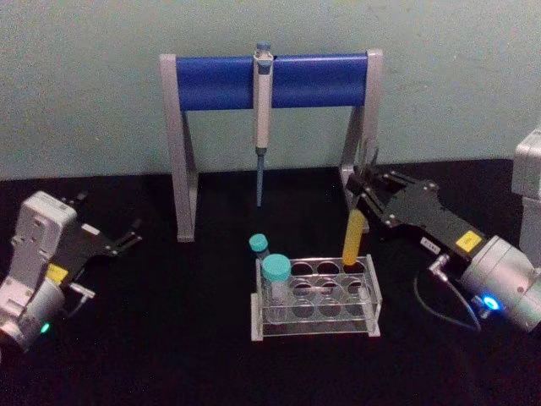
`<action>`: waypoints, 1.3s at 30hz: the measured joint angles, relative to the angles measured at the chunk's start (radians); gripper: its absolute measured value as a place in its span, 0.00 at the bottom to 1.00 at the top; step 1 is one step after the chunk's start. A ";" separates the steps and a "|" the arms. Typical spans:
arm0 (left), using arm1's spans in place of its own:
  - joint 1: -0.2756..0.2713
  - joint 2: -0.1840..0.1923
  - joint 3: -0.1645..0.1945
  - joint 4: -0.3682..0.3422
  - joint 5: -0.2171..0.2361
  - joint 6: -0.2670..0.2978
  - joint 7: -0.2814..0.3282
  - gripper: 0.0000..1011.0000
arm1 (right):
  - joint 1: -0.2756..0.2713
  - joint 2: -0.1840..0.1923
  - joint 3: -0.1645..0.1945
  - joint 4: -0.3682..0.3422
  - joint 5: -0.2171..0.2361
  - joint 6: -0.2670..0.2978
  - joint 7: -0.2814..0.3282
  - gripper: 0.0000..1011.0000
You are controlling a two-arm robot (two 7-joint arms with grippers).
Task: Pick up the test tube from the test tube rack, shake it, then place it back into the test tube rack.
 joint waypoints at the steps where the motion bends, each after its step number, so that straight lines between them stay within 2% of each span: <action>1: 0.000 0.000 0.000 0.000 0.000 0.000 0.000 0.99 | -0.010 0.002 -0.002 -0.012 0.004 0.002 0.005 0.23; 5: 0.000 0.000 0.000 0.000 0.000 0.000 0.000 0.99 | -0.016 0.000 -0.021 -0.024 0.010 0.005 0.025 0.23; 9: 0.000 0.000 0.000 0.000 0.000 0.000 0.000 0.99 | 0.004 -0.010 -0.047 -0.013 0.011 0.008 0.041 0.23; 16: 0.000 0.000 0.000 0.000 0.000 0.000 0.000 0.99 | 0.086 -0.047 -0.090 0.061 0.005 0.010 0.060 0.23; 20: 0.000 0.000 0.000 0.000 0.000 0.000 0.000 0.99 | 0.128 -0.062 -0.101 0.101 -0.004 0.007 0.063 0.23; 27: 0.000 0.000 0.000 0.000 0.000 0.000 0.000 0.99 | 0.170 -0.071 -0.099 0.145 -0.018 0.003 0.053 0.23; 39: 0.000 0.000 0.000 0.000 0.000 0.000 0.000 0.99 | 0.158 -0.059 -0.074 0.137 -0.024 0.004 0.031 0.23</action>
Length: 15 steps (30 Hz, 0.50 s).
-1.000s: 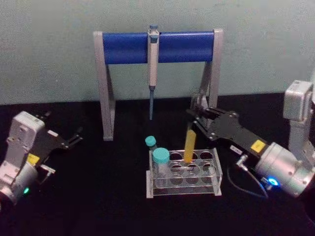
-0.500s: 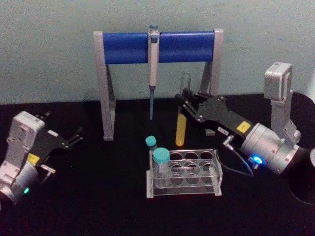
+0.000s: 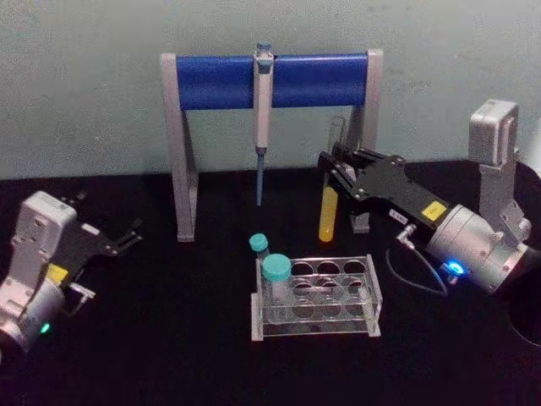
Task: Pick up the test tube from the test tube rack, shake it, then place it back into the test tube rack.
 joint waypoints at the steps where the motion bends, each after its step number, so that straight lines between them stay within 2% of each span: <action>1: 0.000 0.000 0.000 0.000 0.000 0.000 0.000 0.99 | -0.001 0.000 0.002 -0.001 0.000 0.000 0.000 0.23; 15: 0.000 0.000 0.000 0.000 0.000 0.000 0.000 0.99 | -0.006 -0.003 0.009 -0.002 0.001 -0.003 0.001 0.23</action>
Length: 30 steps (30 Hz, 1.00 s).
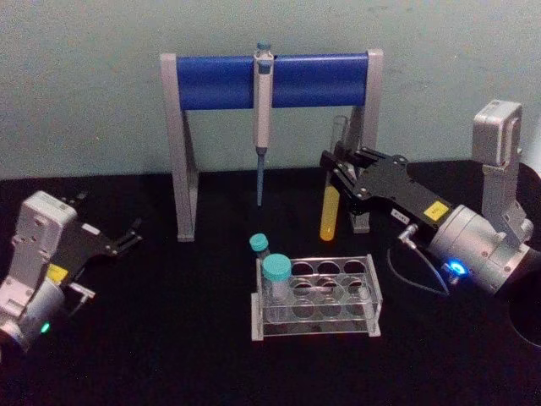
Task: Pick up the test tube from the test tube rack, shake it, then place it back into the test tube rack.
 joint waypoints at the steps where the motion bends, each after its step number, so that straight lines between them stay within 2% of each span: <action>1: 0.000 0.000 0.000 0.000 0.000 0.000 0.000 0.99 | 0.000 0.000 0.000 0.000 0.000 0.000 0.000 0.23; 22: 0.000 0.000 0.000 0.000 0.000 0.000 0.000 0.99 | -0.005 -0.001 0.001 -0.003 0.007 -0.001 0.006 0.23; 30: 0.000 0.000 0.000 0.000 0.000 0.000 0.000 0.99 | -0.025 0.020 -0.009 -0.028 0.030 0.001 0.046 0.23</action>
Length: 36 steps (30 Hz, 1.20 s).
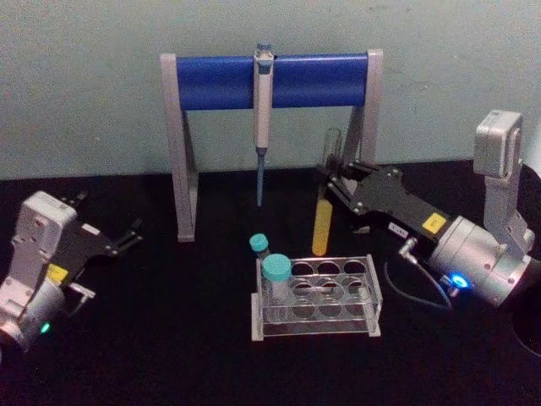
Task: Pick up the test tube from the test tube rack, shake it, then place it back into the test tube rack.
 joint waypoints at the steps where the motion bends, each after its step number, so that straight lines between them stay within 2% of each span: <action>1: 0.000 0.000 0.000 0.000 0.000 0.000 0.000 0.99 | -0.002 0.003 -0.002 -0.003 0.004 0.000 0.007 0.23; 7: 0.000 0.000 0.000 0.000 0.000 0.000 0.000 0.99 | -0.025 0.032 -0.017 -0.030 0.036 -0.007 0.055 0.23; 17: 0.000 0.000 0.000 0.000 0.000 0.000 0.000 0.99 | -0.046 0.046 -0.041 -0.031 0.056 -0.014 0.064 0.23; 36: 0.000 0.000 0.000 0.000 0.000 0.000 0.000 0.99 | -0.037 0.029 -0.070 0.022 0.020 -0.045 0.048 0.23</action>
